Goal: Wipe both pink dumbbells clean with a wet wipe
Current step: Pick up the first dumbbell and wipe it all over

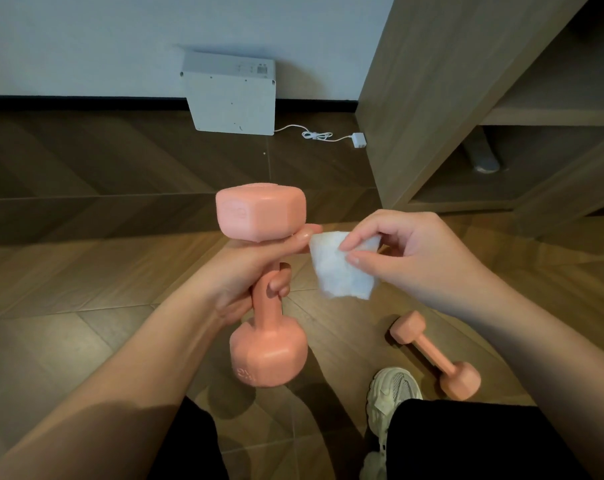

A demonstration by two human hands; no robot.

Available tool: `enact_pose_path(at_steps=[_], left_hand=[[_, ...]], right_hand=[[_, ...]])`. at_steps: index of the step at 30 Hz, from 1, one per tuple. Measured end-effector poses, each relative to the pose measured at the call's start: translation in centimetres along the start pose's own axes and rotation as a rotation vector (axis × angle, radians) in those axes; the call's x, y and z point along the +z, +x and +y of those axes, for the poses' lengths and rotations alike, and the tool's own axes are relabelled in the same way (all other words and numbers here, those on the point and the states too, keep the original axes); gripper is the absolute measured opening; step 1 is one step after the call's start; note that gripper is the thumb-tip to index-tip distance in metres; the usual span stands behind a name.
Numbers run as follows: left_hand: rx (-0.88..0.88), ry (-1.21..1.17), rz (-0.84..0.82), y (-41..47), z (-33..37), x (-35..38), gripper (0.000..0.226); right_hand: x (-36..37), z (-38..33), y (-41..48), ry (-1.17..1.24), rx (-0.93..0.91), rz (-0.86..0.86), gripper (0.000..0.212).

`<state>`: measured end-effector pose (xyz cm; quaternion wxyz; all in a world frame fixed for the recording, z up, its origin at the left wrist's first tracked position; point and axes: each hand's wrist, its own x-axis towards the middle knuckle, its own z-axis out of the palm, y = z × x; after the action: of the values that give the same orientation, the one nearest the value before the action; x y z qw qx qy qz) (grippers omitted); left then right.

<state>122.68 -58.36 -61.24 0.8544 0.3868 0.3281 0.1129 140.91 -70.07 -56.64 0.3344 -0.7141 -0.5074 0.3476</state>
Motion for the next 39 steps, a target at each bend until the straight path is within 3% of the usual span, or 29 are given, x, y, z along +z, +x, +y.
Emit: enact_pose_path(at_steps=[3,5,9,12,17,20,24,28,36,39], left_hand=[[-0.015,0.088,0.026,0.0,-0.4,0.4,0.027],[-0.031,0.113,0.077,0.1,-0.7,0.7,0.032],[-0.009,0.036,0.150,0.1,-0.6,0.9,0.041],[0.000,0.076,0.214,0.1,-0.4,0.8,0.033],[-0.042,0.240,0.264,-0.1,-0.7,1.3,0.017],[-0.064,0.239,0.223,-0.3,-1.0,2.2,0.008],[-0.036,0.259,0.286,-0.2,-1.4,3.0,0.002],[-0.003,0.264,0.382,0.4,-1.6,3.0,0.005],[-0.014,0.386,0.416,2.2,-2.0,1.8,0.004],[0.046,0.495,0.455,3.3,-2.6,1.4,0.026]], right_hand=[[0.4,-0.3,0.2,0.015,-0.014,0.011,0.026],[0.5,-0.2,0.5,0.112,0.073,0.012,0.035],[0.5,0.6,0.6,0.415,0.393,-0.074,0.007],[0.6,0.9,0.5,0.699,0.490,0.017,0.002],[1.6,0.6,0.9,0.573,0.425,0.233,0.014],[2.7,-0.3,1.2,0.605,0.406,0.248,0.022],[3.8,-1.1,1.0,0.711,0.418,0.197,0.025],[4.6,-1.4,0.8,0.733,0.422,0.197,0.031],[4.9,-1.1,1.3,0.733,0.491,0.203,0.023],[4.6,-1.1,1.7,0.803,0.542,0.230,0.022]])
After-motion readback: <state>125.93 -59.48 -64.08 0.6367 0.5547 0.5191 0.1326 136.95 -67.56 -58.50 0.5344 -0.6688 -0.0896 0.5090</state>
